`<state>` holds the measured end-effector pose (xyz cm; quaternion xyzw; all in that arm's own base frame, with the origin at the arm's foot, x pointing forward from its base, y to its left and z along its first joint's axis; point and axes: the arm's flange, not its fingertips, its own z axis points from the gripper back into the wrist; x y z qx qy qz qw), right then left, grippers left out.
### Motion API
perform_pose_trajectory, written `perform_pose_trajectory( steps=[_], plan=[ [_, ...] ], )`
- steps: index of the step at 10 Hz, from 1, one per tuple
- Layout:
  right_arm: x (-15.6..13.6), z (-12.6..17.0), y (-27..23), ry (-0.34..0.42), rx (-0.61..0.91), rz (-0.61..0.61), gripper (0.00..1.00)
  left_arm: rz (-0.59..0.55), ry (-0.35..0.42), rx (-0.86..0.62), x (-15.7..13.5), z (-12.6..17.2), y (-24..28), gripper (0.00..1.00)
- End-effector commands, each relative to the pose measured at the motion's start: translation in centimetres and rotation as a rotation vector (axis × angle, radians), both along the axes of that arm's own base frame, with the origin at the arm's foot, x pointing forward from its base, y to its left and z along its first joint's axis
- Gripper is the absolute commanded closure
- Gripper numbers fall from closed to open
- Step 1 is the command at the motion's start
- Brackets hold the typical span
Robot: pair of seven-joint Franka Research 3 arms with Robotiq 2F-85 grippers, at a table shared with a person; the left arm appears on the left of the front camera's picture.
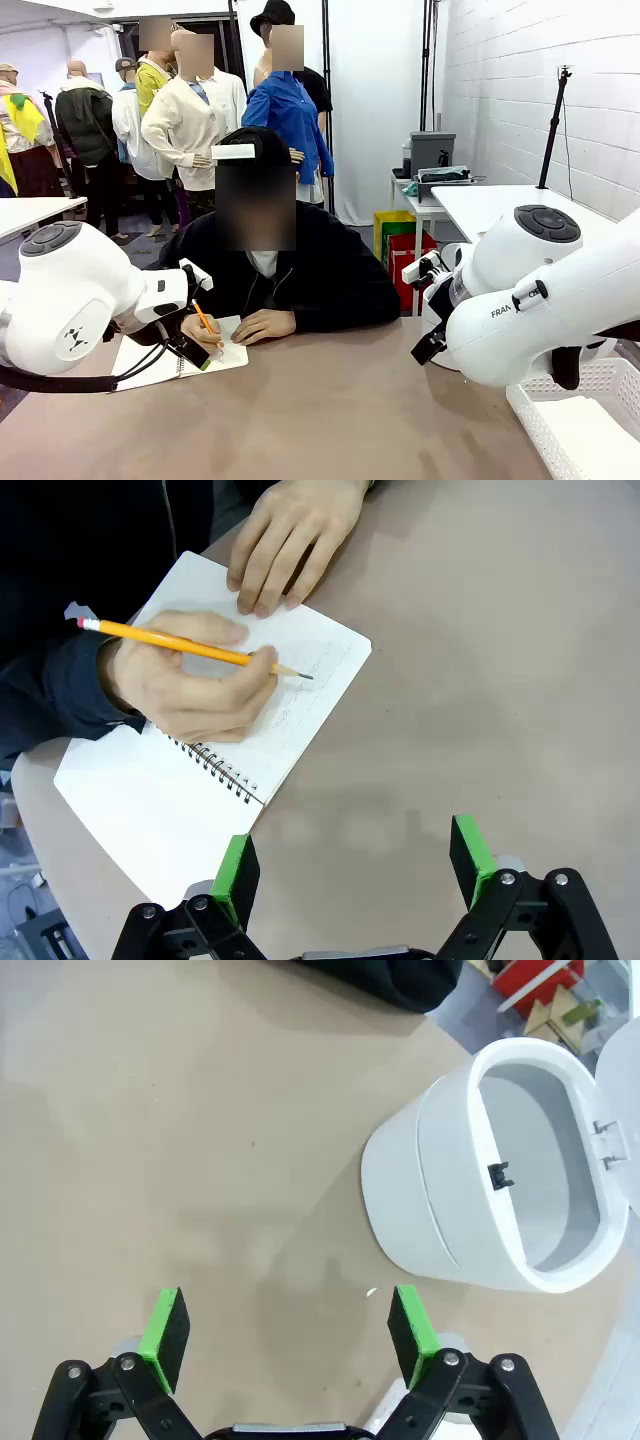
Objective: Sort the paper based on its condition.
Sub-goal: If a person hands you a paper, place it in the Organizing basket , and if it's crumpled, put it in the Trash can.
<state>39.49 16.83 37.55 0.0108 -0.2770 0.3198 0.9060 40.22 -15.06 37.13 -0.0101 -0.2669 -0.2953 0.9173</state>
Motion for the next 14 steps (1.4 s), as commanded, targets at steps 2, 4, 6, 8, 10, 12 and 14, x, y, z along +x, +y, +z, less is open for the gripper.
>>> perform_pose_trajectory(
  steps=[2,4,6,8,10,12,14],
  plan=[
    [0.0,0.0,0.0,0.0,0.0,0.0,0.0,0.0,0.0,0.0,0.0,0.0,0.0,0.0],
    [0.0,0.0,0.0,0.0,0.0,0.0,0.0,0.0,0.0,0.0,0.0,0.0,0.0,0.0],
    [0.0,0.0,0.0,0.0,0.0,0.0,0.0,0.0,0.0,0.0,0.0,0.0,0.0,0.0],
    [0.0,0.0,0.0,0.0,0.0,0.0,0.0,0.0,0.0,0.0,0.0,0.0,0.0,0.0],
    [0.0,0.0,0.0,0.0,0.0,0.0,0.0,0.0,0.0,0.0,0.0,0.0,0.0,0.0],
    [0.0,0.0,0.0,0.0,0.0,0.0,0.0,0.0,0.0,0.0,0.0,0.0,0.0,0.0],
    [0.0,0.0,0.0,0.0,0.0,0.0,0.0,0.0,0.0,0.0,0.0,0.0,0.0,0.0]
  ],
)
